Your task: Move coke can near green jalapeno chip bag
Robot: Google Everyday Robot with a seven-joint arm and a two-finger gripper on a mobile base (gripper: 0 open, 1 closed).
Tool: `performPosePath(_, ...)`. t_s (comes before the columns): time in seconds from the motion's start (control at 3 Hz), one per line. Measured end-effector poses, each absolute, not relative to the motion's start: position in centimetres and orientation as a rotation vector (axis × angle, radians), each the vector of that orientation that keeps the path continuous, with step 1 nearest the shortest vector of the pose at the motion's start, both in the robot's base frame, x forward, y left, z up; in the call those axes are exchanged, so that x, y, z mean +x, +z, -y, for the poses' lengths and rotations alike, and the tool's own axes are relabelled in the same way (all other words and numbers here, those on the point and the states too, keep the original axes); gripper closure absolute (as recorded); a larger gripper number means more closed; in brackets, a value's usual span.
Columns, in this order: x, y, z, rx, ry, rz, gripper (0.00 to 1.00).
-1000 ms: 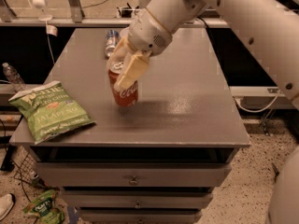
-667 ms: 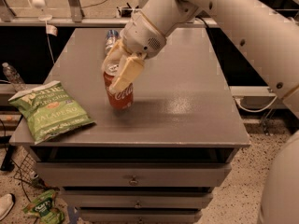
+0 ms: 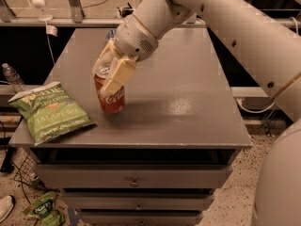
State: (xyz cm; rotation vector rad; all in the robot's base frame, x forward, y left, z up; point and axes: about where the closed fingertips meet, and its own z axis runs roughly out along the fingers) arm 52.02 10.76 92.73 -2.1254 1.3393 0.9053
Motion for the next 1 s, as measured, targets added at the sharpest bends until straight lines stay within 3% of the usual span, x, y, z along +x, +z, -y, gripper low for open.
performPosePath(1.0,50.3,90.6,-13.1,-2.155,0.95,-1.334,1.0)
